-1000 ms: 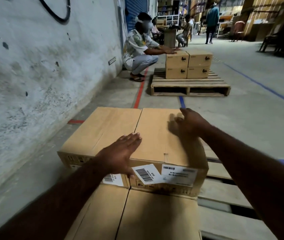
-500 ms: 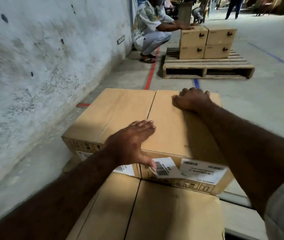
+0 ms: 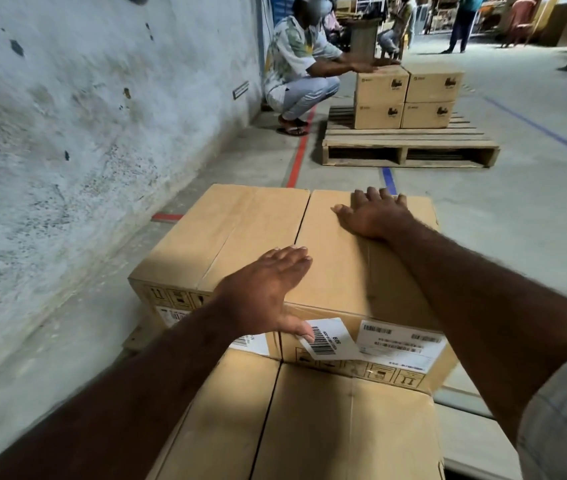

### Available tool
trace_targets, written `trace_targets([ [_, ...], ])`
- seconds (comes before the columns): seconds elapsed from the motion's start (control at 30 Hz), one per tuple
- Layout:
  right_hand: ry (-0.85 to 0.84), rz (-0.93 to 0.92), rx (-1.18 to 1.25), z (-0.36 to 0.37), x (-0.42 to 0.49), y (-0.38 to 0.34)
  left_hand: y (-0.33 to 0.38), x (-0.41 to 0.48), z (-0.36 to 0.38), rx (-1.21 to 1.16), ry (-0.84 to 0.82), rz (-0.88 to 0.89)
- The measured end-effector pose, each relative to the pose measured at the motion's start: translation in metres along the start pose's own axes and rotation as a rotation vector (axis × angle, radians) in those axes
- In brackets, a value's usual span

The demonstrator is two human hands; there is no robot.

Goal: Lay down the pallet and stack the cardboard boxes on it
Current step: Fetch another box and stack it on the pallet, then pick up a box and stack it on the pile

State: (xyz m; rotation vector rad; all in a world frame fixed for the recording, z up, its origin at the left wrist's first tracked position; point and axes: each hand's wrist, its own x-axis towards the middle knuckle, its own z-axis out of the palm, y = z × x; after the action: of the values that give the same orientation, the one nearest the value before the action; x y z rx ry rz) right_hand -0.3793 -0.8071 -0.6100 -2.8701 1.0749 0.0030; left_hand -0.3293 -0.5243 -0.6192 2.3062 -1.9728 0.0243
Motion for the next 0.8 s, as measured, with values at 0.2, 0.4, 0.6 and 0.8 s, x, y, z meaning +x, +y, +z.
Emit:
trace_targets([
  [0.2, -0.035, -0.100, 0.041, -0.004, -0.078, -0.018, 0.014, -0.001, -0.012, 0.069, -0.133, -0.098],
  [0.4, -0.161, -0.232, 0.241, -0.030, -0.228, 0.012, 0.063, 0.004, -0.049, 0.250, -0.218, -0.186],
  [0.6, -0.035, 0.238, 0.201, -0.050, -0.392, 0.128, 0.190, 0.017, -0.069, 0.159, -0.191, -0.067],
  [0.8, 0.001, 0.573, 0.259, -0.022, -0.527, 0.219, 0.368, 0.023, -0.047, 0.105, -0.250, 0.206],
])
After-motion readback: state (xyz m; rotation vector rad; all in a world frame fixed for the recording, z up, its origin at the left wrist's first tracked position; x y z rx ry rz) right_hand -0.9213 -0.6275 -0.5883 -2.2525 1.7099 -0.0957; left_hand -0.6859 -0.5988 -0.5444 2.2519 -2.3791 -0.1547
